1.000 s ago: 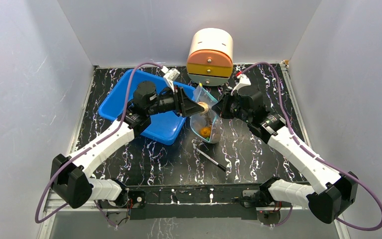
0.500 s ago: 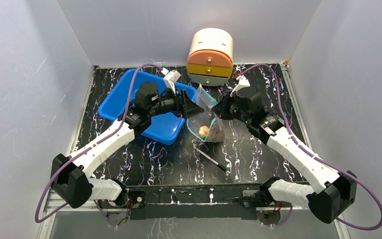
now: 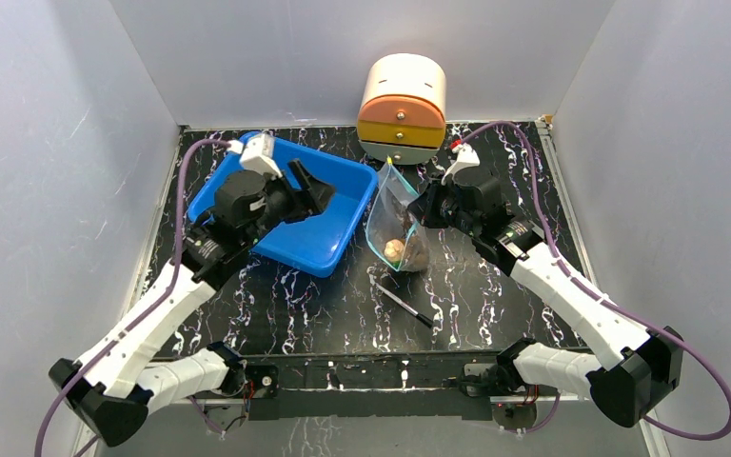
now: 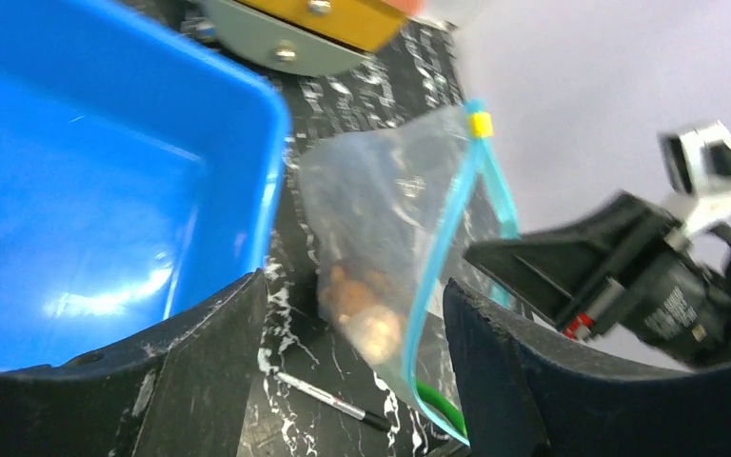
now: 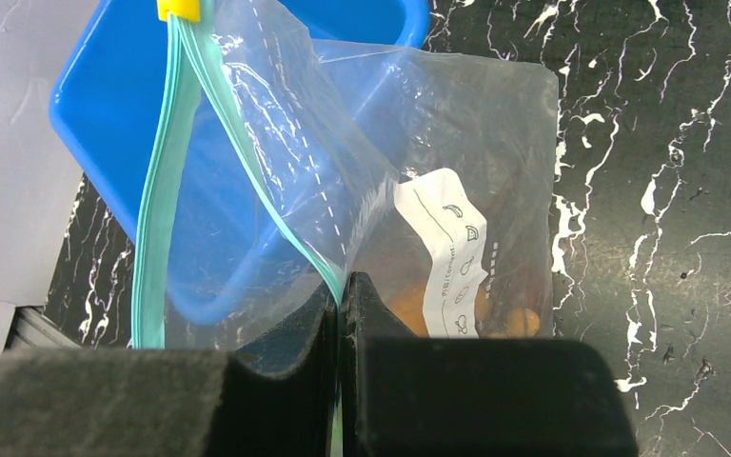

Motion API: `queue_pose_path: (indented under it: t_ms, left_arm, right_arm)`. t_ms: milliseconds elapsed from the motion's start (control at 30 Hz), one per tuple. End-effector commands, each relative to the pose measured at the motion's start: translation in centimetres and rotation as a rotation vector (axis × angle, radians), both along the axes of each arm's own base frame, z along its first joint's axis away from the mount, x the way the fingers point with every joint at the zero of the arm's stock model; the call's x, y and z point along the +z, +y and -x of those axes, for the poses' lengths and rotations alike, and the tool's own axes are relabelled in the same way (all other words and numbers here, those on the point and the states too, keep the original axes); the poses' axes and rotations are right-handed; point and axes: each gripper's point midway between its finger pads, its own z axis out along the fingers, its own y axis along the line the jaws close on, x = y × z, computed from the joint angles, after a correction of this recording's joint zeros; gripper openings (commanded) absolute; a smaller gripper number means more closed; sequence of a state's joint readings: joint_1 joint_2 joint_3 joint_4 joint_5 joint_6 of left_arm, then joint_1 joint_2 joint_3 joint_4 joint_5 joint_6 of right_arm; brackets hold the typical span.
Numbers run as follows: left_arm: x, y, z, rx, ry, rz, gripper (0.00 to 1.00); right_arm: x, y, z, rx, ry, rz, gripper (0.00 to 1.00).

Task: Place the food in the zip-top bag and seal the zipper
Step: Place the fake vegetable in the zipper food storage bag.

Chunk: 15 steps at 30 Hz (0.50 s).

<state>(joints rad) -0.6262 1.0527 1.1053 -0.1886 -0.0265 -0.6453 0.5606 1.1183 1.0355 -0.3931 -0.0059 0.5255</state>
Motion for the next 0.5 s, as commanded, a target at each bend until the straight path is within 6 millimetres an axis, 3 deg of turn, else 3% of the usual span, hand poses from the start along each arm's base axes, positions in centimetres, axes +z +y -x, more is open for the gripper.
queue_pose_path:
  t_ms: [0, 67, 167, 233, 367, 467]
  left_arm:
    - [-4.0, 8.6, 1.0, 0.476, 0.227, -0.075, 0.67]
    - [-7.3, 11.7, 3.1, 0.659, 0.369, -0.085, 0.62]
    - [-11.1, 13.9, 5.2, 0.767, 0.461, -0.117, 0.57]
    - [-13.2, 14.7, 5.6, 0.805, 0.485, -0.169, 0.55]
    - [-14.7, 14.9, 4.7, 0.82, 0.468, -0.238, 0.57]
    - [-15.6, 14.5, 3.8, 0.828, 0.452, -0.237, 0.52]
  right_arm:
    - [3.2, -0.6, -1.0, -0.033, -0.106, -0.012, 0.0]
    - [3.5, -0.6, -1.2, -0.032, -0.119, -0.009, 0.0]
    - [3.3, -0.5, -1.1, -0.022, -0.118, -0.009, 0.0]
    - [3.3, -0.5, -1.2, -0.022, -0.122, -0.008, 0.0]
    - [3.4, -0.4, -1.3, -0.02, -0.126, -0.011, 0.0]
    - [3.5, -0.3, -1.3, -0.014, -0.129, -0.015, 0.0]
